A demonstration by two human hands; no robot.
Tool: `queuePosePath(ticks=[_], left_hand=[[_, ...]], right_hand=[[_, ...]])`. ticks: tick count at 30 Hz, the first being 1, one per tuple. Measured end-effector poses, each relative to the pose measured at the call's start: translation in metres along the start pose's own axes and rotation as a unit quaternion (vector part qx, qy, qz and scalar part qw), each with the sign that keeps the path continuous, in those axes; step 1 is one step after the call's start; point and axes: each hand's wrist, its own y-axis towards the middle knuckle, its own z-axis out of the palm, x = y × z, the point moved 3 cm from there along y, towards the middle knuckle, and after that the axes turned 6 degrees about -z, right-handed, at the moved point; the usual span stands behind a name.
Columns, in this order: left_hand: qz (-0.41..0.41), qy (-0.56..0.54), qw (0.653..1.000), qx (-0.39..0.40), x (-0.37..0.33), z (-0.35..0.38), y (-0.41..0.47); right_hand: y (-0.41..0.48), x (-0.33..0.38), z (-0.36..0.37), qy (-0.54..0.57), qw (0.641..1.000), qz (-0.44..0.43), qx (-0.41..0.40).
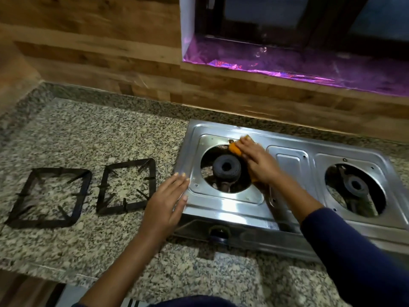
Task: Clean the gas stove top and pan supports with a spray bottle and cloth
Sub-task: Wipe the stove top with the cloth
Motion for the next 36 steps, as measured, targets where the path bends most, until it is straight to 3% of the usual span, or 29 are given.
queuePosePath(ticks=[5,8,10,14,17,19,23,25,28,32,36], left_hand=[[-0.009,-0.117,0.993,0.028,0.004,0.001,-0.005],[-0.036,-0.189,0.981,0.04,0.006,0.001,-0.003],[-0.068,-0.27,0.959,0.058,0.007,-0.002,-0.002],[-0.17,-0.454,0.869,0.098,0.005,-0.013,0.001],[-0.197,-0.518,0.828,0.082,0.007,-0.023,0.007],[-0.204,-0.501,0.839,0.069,0.007,-0.033,0.012],[-0.175,-0.363,0.915,0.026,-0.002,-0.05,0.018],[-0.156,-0.309,0.938,0.007,-0.018,-0.05,0.018],[-0.124,-0.291,0.949,0.014,-0.051,-0.029,0.018],[-0.005,-0.229,0.972,0.053,-0.109,0.029,0.011],[0.087,-0.206,0.968,0.116,-0.192,0.099,-0.008]], right_hand=[[-0.089,0.047,0.022,-0.026,0.991,0.109,-0.076],[-0.118,0.08,0.044,-0.041,0.986,0.13,-0.092],[-0.119,0.102,0.062,-0.039,0.99,0.102,-0.088],[-0.085,0.157,0.089,-0.025,0.998,0.005,-0.06],[-0.053,0.194,0.103,-0.029,0.998,-0.061,-0.008],[-0.045,0.204,0.109,-0.048,0.992,-0.115,0.031],[-0.06,0.192,0.113,-0.06,0.964,-0.251,0.06],[-0.076,0.181,0.115,-0.053,0.958,-0.275,0.068],[-0.109,0.151,0.099,-0.037,0.965,-0.254,0.05],[-0.176,0.08,0.052,-0.007,0.982,-0.191,0.01],[-0.259,0.003,-0.018,-0.003,0.994,-0.085,-0.069]])
